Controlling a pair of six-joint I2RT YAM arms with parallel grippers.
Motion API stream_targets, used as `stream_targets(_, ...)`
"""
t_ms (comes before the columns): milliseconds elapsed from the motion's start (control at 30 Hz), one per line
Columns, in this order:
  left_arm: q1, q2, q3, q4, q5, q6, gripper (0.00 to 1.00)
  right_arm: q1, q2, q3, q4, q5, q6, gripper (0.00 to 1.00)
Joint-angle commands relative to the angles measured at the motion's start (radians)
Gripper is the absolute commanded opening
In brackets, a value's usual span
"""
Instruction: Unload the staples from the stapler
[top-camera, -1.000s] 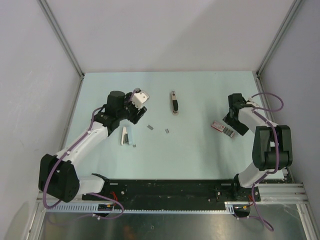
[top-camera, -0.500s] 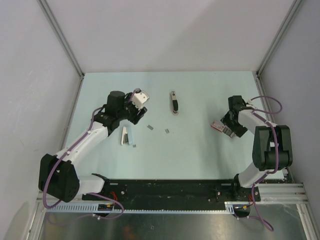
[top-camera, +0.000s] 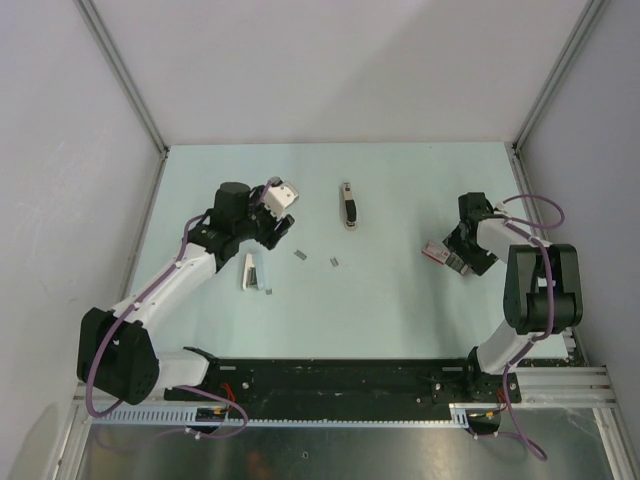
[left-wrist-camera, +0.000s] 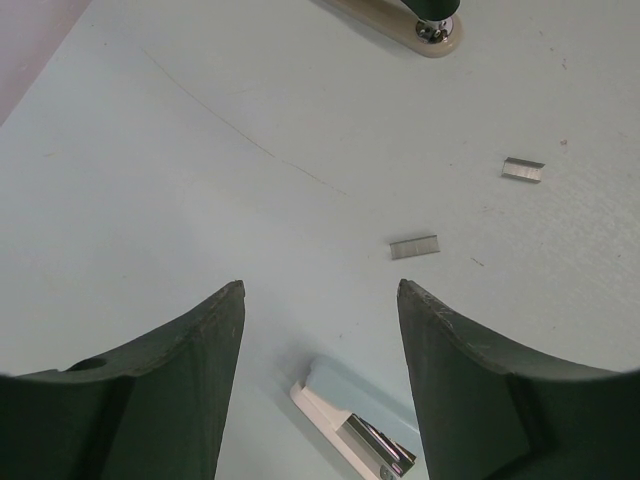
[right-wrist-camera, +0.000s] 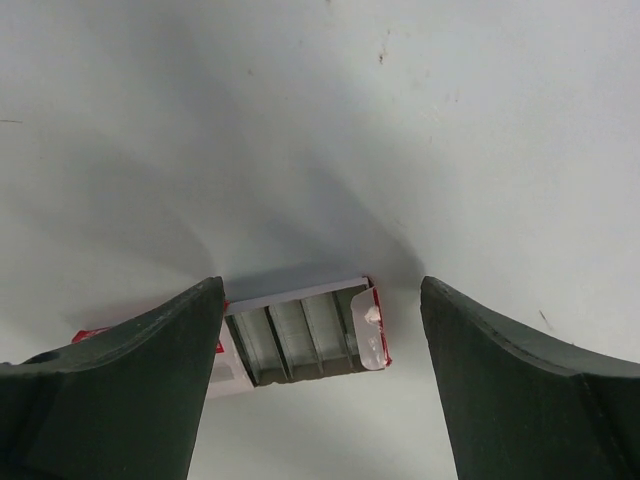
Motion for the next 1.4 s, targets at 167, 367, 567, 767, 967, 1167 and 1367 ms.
stream_targets(167, 0.005, -0.016, 0.041, -0.003, 0.033, -0.017, 0.68, 0.009, 0.024, -0.026, 0.024, 0.005, 0.02, 0.76)
stream_targets(367, 0.005, -0.016, 0.044, -0.005, 0.031, -0.017, 0.68, 0.035, 0.019, -0.028, 0.035, -0.014, 0.015, 0.67)
stream_targets(567, 0.006, -0.015, 0.045, -0.005, 0.031, -0.015, 0.68, 0.077, 0.017, -0.027, 0.024, -0.053, 0.016, 0.66)
stream_targets(767, 0.005, -0.022, 0.038, -0.005, 0.024, -0.004, 0.68, 0.154, 0.028, -0.029, -0.011, -0.111, 0.032, 0.65)
stream_targets(967, 0.006, -0.027, 0.031, -0.006, 0.019, 0.003, 0.68, 0.276, 0.026, -0.048, -0.02, -0.15, 0.086, 0.65)
stream_targets(1167, 0.006, -0.038, 0.025, -0.006, 0.016, 0.011, 0.68, 0.41, 0.014, -0.052, -0.035, -0.169, 0.148, 0.6)
stream_targets(1367, 0.006, -0.049, 0.009, -0.006, 0.011, 0.021, 0.68, 0.534, -0.01, -0.058, -0.072, -0.164, 0.199, 0.59)
